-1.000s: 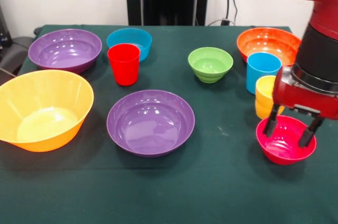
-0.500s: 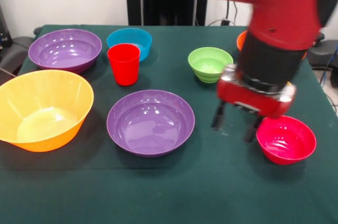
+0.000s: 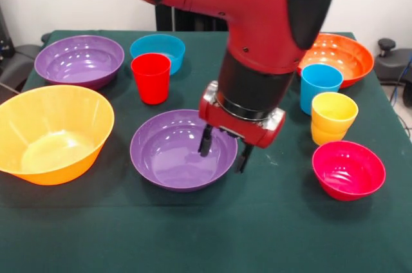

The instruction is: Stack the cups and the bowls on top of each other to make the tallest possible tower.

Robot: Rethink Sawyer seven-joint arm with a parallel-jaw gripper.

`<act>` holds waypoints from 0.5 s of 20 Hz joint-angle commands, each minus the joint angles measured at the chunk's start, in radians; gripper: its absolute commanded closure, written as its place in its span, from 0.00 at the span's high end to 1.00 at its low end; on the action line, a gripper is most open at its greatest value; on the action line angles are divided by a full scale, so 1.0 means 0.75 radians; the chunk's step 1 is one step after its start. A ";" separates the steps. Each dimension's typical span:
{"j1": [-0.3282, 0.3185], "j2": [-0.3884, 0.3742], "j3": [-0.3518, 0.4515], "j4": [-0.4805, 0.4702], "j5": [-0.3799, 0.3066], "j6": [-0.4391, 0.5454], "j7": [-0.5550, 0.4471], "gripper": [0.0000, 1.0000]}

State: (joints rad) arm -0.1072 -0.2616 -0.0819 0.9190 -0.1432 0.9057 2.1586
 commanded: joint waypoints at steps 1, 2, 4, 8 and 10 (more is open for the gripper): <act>-0.010 0.026 0.190 0.102 -0.120 -0.050 -0.390 1.00; -0.009 0.028 0.193 0.100 -0.122 -0.048 -0.386 1.00; -0.007 0.032 0.199 0.095 -0.127 -0.045 -0.379 1.00; -0.008 0.044 0.213 0.080 -0.140 -0.038 -0.367 1.00; -0.006 0.045 0.220 0.082 -0.146 -0.041 -0.356 1.00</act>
State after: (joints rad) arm -0.1154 -0.2588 -0.0567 0.9203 -0.1827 0.9055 2.1586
